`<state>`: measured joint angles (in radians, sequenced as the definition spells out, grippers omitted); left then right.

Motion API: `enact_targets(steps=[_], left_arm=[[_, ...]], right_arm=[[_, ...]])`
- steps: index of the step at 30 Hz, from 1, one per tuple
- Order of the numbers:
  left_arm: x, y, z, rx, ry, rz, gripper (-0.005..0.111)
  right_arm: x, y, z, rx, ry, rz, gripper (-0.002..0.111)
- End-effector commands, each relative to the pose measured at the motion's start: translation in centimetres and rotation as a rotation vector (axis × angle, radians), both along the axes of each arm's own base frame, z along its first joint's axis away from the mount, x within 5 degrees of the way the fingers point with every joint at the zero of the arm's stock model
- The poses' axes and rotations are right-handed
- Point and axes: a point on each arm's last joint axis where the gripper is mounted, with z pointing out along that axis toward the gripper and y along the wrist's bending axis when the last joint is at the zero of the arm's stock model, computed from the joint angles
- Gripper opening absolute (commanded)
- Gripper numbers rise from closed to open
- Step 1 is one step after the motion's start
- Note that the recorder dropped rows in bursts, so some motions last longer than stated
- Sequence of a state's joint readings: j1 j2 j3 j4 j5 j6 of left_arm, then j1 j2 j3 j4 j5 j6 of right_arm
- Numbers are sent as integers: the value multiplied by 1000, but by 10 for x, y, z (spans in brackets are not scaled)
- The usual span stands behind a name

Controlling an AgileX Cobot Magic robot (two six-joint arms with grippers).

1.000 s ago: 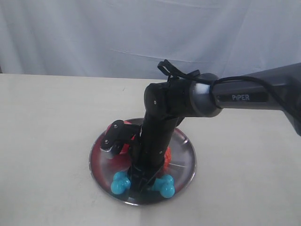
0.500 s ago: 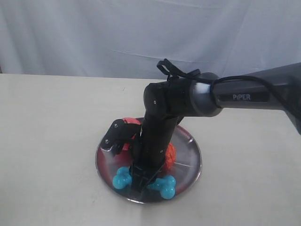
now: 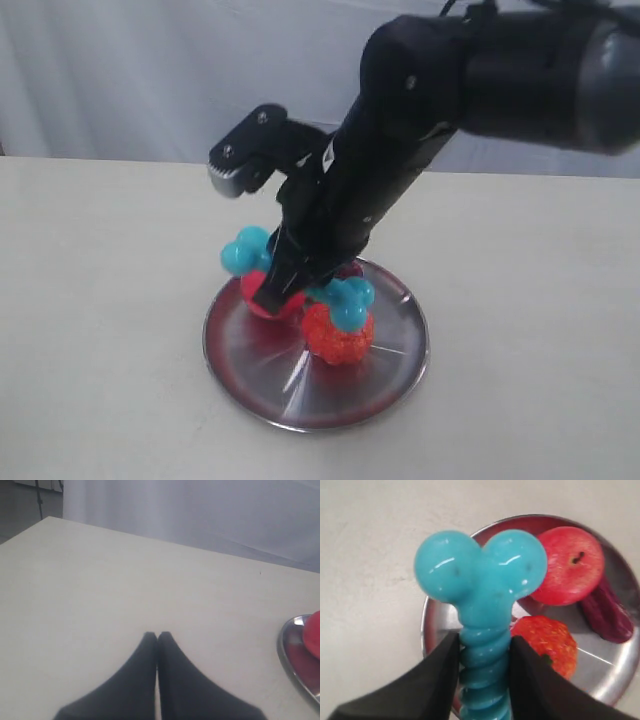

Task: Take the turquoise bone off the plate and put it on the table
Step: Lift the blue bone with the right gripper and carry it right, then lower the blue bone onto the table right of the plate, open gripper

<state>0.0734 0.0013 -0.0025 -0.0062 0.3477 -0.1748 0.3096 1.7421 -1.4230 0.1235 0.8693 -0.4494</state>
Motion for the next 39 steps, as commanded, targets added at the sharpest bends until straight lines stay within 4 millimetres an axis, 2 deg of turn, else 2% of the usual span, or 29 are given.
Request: enact_targets(steps=[1, 5, 11, 13, 17, 22, 27, 32, 39], left_arm=[[0, 0, 0, 5, -4, 6, 0], [0, 0, 0, 5, -4, 6, 0], [0, 0, 0, 5, -4, 6, 0], [0, 0, 0, 5, -4, 6, 0], [0, 0, 0, 5, -4, 6, 0], [0, 0, 0, 5, -4, 6, 0], [0, 0, 0, 5, -4, 6, 0], [0, 0, 0, 5, -4, 6, 0], [0, 0, 0, 5, -4, 6, 0]], right_arm=[[-12, -22, 37, -29, -87, -245, 0], [-18, -53, 52, -122, -134, -486, 0], [-21, -107, 50, -115, -36, -746, 0], [-22, -118, 49, -77, -10, -800, 0], [-22, -128, 48, -45, 4, -869, 0], [-20, -133, 25, -29, -11, -922, 0], [-16, -136, -18, -47, -13, -923, 0], [-10, -135, -53, -72, 27, -893, 0], [-1, -152, -80, -72, 76, -964, 0]])
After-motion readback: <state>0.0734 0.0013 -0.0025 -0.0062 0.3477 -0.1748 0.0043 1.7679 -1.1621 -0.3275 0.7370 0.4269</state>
